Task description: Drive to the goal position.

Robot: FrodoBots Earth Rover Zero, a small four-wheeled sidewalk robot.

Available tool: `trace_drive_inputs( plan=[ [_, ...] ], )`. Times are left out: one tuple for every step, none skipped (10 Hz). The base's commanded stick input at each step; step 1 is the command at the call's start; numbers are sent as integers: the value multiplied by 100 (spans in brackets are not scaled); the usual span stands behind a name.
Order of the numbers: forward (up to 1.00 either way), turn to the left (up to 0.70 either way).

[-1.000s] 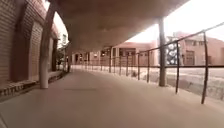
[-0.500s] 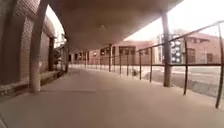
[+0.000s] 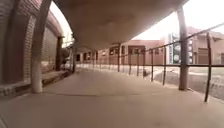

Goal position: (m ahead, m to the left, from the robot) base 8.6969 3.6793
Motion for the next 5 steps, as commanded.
trace_drive_inputs(
  plan=[
    [70,0],
    [70,0],
    [70,0],
    [70,0],
    [70,0]
  ],
)
